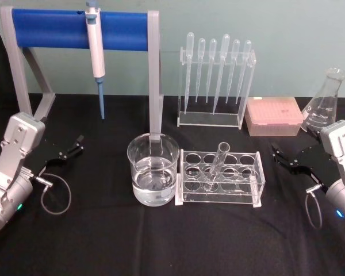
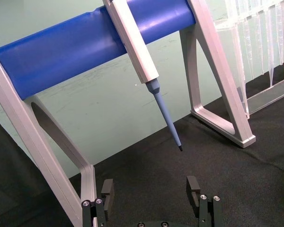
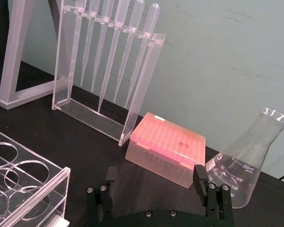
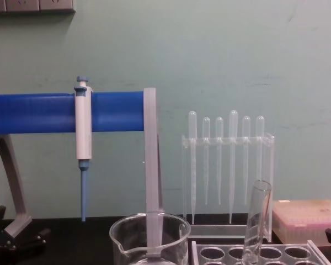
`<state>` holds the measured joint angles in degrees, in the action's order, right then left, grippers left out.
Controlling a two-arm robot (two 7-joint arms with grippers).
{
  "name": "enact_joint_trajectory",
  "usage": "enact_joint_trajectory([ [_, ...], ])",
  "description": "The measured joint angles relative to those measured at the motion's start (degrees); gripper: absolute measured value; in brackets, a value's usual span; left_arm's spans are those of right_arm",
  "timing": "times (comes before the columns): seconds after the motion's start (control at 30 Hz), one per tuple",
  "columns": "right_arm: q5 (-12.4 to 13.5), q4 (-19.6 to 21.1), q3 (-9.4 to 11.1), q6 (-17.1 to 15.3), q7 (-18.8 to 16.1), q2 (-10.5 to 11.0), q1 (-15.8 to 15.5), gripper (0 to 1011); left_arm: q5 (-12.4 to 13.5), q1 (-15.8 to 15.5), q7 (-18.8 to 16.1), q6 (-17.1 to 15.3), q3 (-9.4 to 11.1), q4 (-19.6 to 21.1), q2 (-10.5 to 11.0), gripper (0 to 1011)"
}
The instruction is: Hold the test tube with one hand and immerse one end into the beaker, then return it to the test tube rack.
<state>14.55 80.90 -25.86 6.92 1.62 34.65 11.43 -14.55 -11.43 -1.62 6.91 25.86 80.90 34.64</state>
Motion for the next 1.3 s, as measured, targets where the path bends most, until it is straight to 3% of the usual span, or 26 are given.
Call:
enact_joint_trajectory([
  [1.07,-0.2,0.1,0.1,0.0,0.0,0.0,0.0,1003,0.0,0.0,0.0,0.0,0.0,0.0,0.0,1000],
  [1.3,-1.0,5.2,2.0,1.5,-0.7,1.3,-2.0,1003,0.0,0.0,0.0,0.0,0.0,0.0,0.0,1000],
])
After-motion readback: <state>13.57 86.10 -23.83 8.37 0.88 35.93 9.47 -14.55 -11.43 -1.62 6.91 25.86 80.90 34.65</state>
